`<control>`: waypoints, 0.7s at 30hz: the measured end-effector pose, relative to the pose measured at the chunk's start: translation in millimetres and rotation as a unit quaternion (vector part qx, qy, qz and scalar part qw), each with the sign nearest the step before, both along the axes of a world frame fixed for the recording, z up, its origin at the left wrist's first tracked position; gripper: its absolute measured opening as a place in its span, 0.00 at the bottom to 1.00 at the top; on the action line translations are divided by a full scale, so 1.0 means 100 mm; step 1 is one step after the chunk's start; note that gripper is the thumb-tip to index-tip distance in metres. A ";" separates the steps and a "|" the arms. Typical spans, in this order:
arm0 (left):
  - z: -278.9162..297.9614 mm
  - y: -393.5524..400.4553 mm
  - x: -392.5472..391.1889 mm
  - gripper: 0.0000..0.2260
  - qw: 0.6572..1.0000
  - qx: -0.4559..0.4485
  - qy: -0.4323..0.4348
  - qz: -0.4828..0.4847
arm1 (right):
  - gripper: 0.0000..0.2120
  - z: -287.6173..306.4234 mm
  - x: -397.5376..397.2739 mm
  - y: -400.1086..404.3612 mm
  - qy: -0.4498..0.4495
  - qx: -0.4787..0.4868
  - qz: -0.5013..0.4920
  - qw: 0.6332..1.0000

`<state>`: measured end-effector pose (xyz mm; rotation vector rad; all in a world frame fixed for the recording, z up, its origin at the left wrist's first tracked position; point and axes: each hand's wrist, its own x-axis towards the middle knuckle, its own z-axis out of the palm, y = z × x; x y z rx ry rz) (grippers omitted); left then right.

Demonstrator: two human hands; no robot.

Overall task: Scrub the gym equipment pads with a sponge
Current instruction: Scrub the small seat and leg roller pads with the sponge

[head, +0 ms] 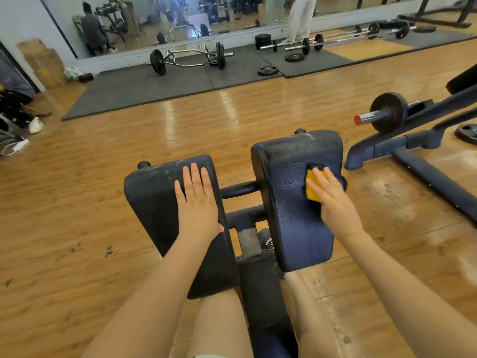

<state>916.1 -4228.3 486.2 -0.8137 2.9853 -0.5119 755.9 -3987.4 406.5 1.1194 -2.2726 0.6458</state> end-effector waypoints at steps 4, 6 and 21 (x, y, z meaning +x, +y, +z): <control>0.00 0.01 -0.02 0.62 1.000 0.008 -0.007 0.002 | 0.27 0.02 0.09 0.04 -0.037 -0.046 -0.031 0.998; 0.01 0.02 -0.03 0.62 1.000 0.012 -0.009 0.006 | 0.29 0.08 0.23 -0.12 -0.020 -0.046 0.006 0.999; 0.00 0.02 -0.04 0.62 1.000 0.011 -0.020 0.012 | 0.24 -0.13 0.01 0.28 0.033 0.074 0.019 0.997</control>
